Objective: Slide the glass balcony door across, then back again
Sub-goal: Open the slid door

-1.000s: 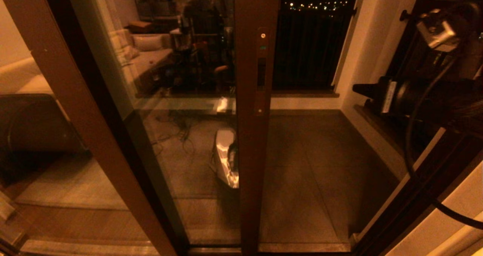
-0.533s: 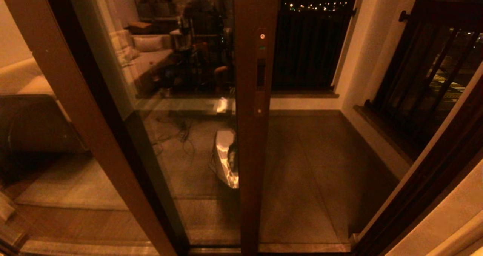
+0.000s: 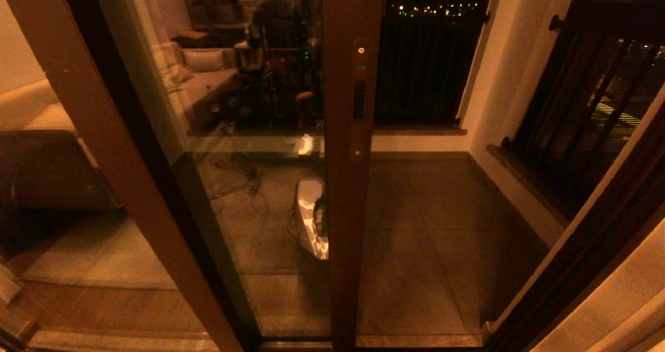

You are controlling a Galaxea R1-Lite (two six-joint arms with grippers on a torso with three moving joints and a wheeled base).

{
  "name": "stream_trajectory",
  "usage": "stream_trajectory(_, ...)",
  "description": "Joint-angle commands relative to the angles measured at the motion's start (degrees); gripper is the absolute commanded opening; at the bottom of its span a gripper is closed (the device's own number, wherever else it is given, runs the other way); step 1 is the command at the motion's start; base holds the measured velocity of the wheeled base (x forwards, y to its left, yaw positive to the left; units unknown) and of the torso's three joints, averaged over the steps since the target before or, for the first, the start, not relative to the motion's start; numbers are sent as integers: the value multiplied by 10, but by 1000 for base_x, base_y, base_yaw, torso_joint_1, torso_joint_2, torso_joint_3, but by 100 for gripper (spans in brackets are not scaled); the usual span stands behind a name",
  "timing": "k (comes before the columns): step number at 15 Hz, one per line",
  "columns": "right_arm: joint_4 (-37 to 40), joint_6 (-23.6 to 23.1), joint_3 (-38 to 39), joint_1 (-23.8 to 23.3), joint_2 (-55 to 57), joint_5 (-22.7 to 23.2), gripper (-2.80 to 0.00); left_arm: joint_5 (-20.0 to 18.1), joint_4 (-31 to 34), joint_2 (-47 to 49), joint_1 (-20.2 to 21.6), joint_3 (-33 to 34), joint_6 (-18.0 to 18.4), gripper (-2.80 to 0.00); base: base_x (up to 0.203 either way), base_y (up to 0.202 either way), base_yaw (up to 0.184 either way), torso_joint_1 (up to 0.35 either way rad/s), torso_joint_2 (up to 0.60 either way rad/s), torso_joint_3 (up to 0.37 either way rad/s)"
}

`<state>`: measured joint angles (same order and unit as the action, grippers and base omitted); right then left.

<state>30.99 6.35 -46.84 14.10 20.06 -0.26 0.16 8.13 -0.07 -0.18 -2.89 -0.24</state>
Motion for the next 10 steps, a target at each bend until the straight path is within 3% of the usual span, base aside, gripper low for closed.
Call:
stream_trajectory(1,36,-10,-24,-41,-42,2,-280,0,0,0,0,0,0,-280,0,0,0,0,0,0)
stream_trajectory(3,58,-16,-36,-46,-42,2,-280,0,0,0,0,0,0,-280,0,0,0,0,0,0)
stream_trajectory(5,58,-30,-37,-105,-40,9,-280,0,0,0,0,0,0,-280,0,0,0,0,0,0)
stream_trajectory(7,64,-48,-39,-166,-47,58,-280,0,0,0,0,0,0,-280,0,0,0,0,0,0)
stream_trajectory(10,86,-64,-14,-151,-116,74,-280,0,0,0,0,0,0,-280,0,0,0,0,0,0)
